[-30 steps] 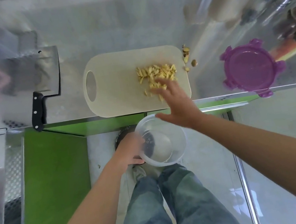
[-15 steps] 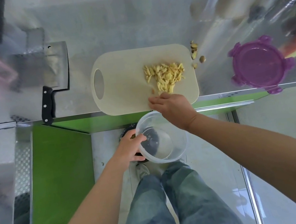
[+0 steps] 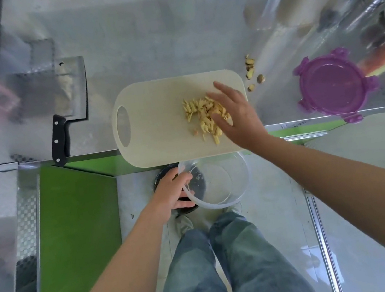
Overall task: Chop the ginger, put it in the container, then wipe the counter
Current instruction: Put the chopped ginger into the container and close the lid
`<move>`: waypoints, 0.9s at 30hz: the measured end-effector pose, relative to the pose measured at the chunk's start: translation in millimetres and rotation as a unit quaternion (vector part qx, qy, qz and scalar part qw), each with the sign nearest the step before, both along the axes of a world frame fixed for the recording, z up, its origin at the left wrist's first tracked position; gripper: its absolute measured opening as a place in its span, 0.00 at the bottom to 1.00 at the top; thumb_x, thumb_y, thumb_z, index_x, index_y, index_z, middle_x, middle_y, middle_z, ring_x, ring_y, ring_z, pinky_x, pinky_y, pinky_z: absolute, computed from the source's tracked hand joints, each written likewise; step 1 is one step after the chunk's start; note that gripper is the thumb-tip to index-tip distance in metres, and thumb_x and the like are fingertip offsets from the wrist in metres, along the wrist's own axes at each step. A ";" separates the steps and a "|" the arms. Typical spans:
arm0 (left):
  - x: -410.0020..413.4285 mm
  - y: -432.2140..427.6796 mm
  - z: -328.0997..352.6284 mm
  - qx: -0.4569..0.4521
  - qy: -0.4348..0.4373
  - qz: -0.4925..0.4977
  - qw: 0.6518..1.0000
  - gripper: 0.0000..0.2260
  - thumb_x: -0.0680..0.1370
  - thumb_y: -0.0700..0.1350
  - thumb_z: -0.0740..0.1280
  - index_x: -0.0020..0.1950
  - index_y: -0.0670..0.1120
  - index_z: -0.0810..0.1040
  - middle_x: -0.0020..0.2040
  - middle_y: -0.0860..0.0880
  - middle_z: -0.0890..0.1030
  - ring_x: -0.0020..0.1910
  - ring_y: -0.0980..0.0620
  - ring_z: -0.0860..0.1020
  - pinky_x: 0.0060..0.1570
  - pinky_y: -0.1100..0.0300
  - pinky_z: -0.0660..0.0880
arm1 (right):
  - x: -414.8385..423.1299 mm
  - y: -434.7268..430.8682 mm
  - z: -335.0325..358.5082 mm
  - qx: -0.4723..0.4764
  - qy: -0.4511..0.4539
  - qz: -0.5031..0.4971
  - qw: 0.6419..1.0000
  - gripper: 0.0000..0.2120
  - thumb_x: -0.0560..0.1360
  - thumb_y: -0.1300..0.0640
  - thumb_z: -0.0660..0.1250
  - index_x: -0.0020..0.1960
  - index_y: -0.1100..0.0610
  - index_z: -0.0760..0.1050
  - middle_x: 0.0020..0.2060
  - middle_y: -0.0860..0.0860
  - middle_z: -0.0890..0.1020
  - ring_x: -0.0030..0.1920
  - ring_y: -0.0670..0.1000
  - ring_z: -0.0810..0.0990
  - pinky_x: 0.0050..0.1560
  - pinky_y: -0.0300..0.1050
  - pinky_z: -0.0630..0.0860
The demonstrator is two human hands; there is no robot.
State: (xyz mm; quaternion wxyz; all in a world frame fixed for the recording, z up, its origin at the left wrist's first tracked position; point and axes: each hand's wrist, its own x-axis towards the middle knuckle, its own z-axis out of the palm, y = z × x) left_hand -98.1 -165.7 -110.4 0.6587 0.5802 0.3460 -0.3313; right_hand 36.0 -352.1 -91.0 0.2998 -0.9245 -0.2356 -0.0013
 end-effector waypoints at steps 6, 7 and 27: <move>0.7 0.0 0.1 0.001 -0.001 -0.009 1.000 0.12 0.79 0.51 0.65 0.62 0.51 0.75 0.59 0.42 0.77 0.49 0.42 0.83 0.43 0.50 0.82 | 11.7 -3.6 -11.6 -0.052 0.119 -0.015 0.991 0.23 0.80 0.52 0.60 0.73 0.57 0.64 0.72 0.54 0.66 0.73 0.54 0.62 0.73 0.54 0.60; 0.6 0.8 0.3 -0.001 -0.002 -0.010 1.000 0.12 0.79 0.51 0.65 0.61 0.51 0.75 0.59 0.42 0.77 0.49 0.43 0.83 0.43 0.50 0.81 | 7.2 -4.8 -10.5 -0.039 0.106 0.003 0.994 0.22 0.79 0.54 0.62 0.71 0.57 0.67 0.70 0.54 0.69 0.71 0.54 0.65 0.71 0.54 0.63; 0.0 1.8 6.6 -0.017 -0.002 0.003 1.000 0.06 0.78 0.57 0.65 0.50 0.57 0.76 0.62 0.41 0.76 0.51 0.42 0.82 0.41 0.52 0.81 | 4.1 4.2 -2.8 0.034 0.142 0.053 0.988 0.24 0.76 0.57 0.62 0.72 0.57 0.67 0.73 0.53 0.67 0.72 0.52 0.65 0.71 0.47 0.61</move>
